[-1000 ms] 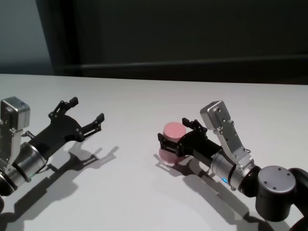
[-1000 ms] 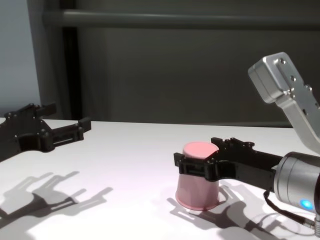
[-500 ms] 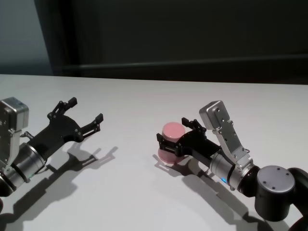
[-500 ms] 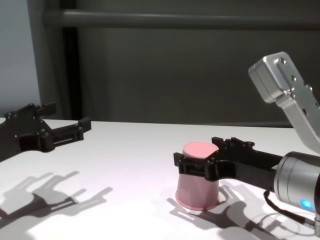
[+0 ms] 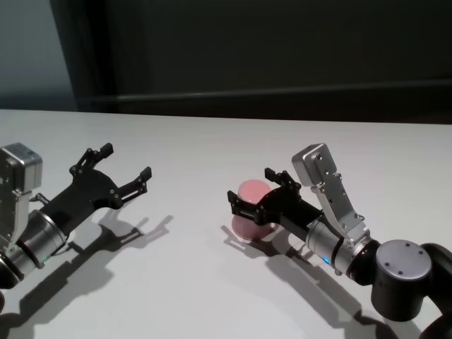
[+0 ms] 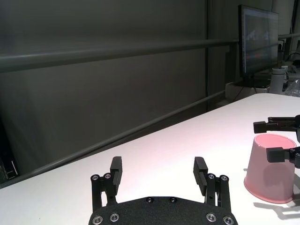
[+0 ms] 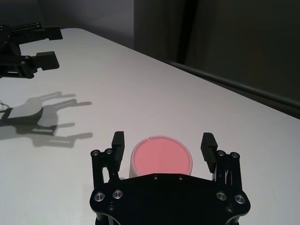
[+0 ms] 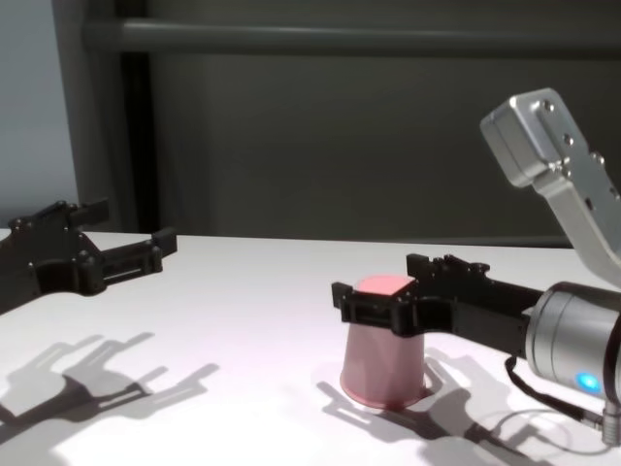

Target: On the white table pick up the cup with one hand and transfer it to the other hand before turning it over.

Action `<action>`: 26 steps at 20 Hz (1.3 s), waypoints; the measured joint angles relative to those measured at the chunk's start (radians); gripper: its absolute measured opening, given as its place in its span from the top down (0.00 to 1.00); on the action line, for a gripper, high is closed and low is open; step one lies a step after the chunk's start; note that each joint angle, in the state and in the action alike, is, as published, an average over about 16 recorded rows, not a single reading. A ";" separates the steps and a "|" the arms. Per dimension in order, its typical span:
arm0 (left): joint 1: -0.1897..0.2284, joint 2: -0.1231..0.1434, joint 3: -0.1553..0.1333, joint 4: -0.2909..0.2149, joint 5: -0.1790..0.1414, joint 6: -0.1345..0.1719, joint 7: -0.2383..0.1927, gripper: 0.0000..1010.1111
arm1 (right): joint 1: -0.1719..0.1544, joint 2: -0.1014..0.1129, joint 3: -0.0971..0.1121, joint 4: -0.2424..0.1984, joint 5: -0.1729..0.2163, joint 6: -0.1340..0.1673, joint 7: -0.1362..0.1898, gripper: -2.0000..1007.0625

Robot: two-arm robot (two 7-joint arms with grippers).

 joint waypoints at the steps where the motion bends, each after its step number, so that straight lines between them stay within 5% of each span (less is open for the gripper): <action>1: 0.000 0.000 0.000 0.000 0.000 0.000 0.000 0.01 | 0.002 -0.002 0.003 -0.004 -0.001 -0.001 0.001 0.01; 11: 0.000 0.000 0.000 0.000 0.000 0.000 0.000 0.01 | 0.011 -0.023 0.060 -0.062 -0.019 -0.013 -0.012 0.01; 26: 0.000 0.000 0.000 0.000 0.000 0.000 0.000 0.01 | -0.050 -0.006 0.223 -0.124 -0.031 -0.026 -0.072 0.01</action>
